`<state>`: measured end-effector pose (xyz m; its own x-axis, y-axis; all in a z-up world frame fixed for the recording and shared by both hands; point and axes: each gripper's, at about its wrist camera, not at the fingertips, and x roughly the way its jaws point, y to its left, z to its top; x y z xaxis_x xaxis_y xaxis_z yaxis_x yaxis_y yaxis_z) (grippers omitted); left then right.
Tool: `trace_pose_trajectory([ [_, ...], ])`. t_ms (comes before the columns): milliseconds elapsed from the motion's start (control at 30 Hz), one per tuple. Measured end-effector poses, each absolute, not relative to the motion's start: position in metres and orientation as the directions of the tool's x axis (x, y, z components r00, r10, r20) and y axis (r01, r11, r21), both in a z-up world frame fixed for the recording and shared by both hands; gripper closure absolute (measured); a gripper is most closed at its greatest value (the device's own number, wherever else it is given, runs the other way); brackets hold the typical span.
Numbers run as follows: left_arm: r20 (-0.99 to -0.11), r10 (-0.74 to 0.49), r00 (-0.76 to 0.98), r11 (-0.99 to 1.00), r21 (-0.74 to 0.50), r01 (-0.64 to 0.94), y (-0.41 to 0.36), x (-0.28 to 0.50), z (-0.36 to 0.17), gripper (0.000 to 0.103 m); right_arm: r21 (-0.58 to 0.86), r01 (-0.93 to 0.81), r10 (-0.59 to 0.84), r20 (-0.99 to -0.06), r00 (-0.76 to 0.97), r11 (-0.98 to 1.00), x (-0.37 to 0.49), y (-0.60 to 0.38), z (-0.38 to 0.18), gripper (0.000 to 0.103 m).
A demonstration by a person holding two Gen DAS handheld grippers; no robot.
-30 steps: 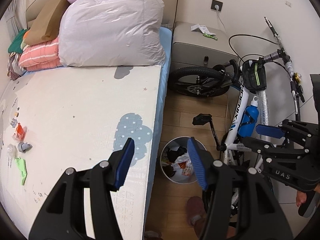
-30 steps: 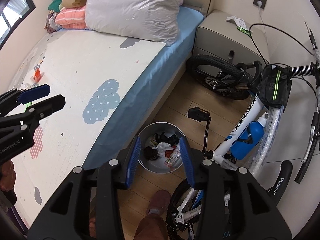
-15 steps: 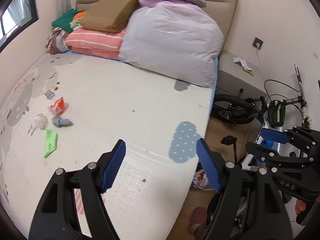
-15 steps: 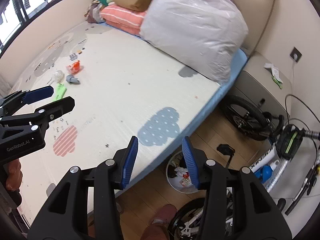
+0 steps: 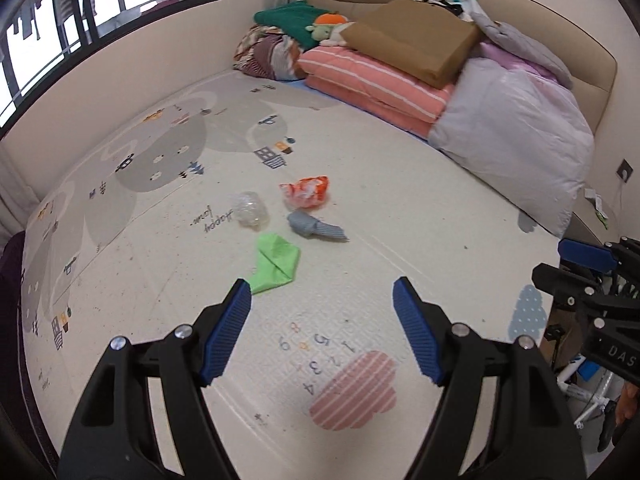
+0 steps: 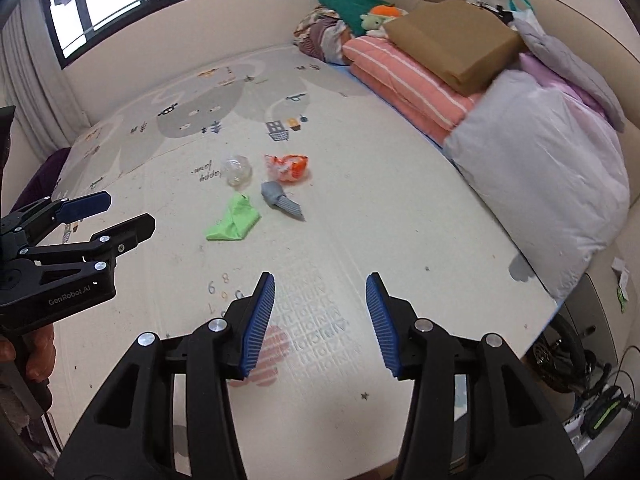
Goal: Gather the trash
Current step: 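Move both open tools back toward the green cloth and grey sock, then grasp the green cloth with the left tool while the right tool grasps the grey sock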
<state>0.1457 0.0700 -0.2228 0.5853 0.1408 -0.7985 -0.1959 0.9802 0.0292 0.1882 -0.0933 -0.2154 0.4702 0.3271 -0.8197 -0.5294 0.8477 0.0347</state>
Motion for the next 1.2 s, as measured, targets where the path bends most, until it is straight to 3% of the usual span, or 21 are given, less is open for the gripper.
trace_pose_trajectory([
  [333,-0.806,0.174,0.566,0.963,0.019,-0.269,0.139,0.189,-0.275,0.029,0.003,-0.647,0.374,-0.819,0.436,0.762,0.263,0.018,-0.276,0.054],
  [767,-0.862,0.178,0.474,0.946,0.017,-0.325,0.181,0.268,-0.427,0.029,0.001,-0.713,0.37,-0.855,0.363,0.701,0.374,0.086,-0.428,0.054],
  [1033,-0.894,0.159,0.419,0.933,-0.003,-0.359,0.191,0.287,-0.484,0.031,-0.008,-0.755,0.344,-0.887,0.308,0.656,0.396,0.11,-0.487,0.054],
  [1067,-0.895,0.157,0.417,0.932,-0.005,-0.362,0.191,0.287,-0.487,0.042,-0.003,-0.759,0.344,-0.89,0.299,0.651,0.397,0.111,-0.49,0.054],
  [1100,-0.899,0.147,0.412,0.933,-0.013,-0.36,0.191,0.288,-0.49,0.063,0.002,-0.764,0.344,-0.894,0.288,0.645,0.398,0.112,-0.494,0.054],
  [1133,-0.907,0.127,0.402,0.934,-0.027,-0.356,0.191,0.289,-0.493,0.067,0.009,-0.769,0.343,-0.898,0.275,0.639,0.397,0.113,-0.496,0.056],
  [1167,-0.903,0.129,0.41,0.933,-0.03,-0.359,0.191,0.288,-0.492,0.072,0.019,-0.775,0.348,-0.9,0.262,0.632,0.397,0.113,-0.497,0.071],
  [1200,-0.904,0.113,0.412,0.936,-0.043,-0.35,0.19,0.288,-0.491,0.087,0.03,-0.781,0.354,-0.902,0.248,0.624,0.395,0.114,-0.497,0.092],
])
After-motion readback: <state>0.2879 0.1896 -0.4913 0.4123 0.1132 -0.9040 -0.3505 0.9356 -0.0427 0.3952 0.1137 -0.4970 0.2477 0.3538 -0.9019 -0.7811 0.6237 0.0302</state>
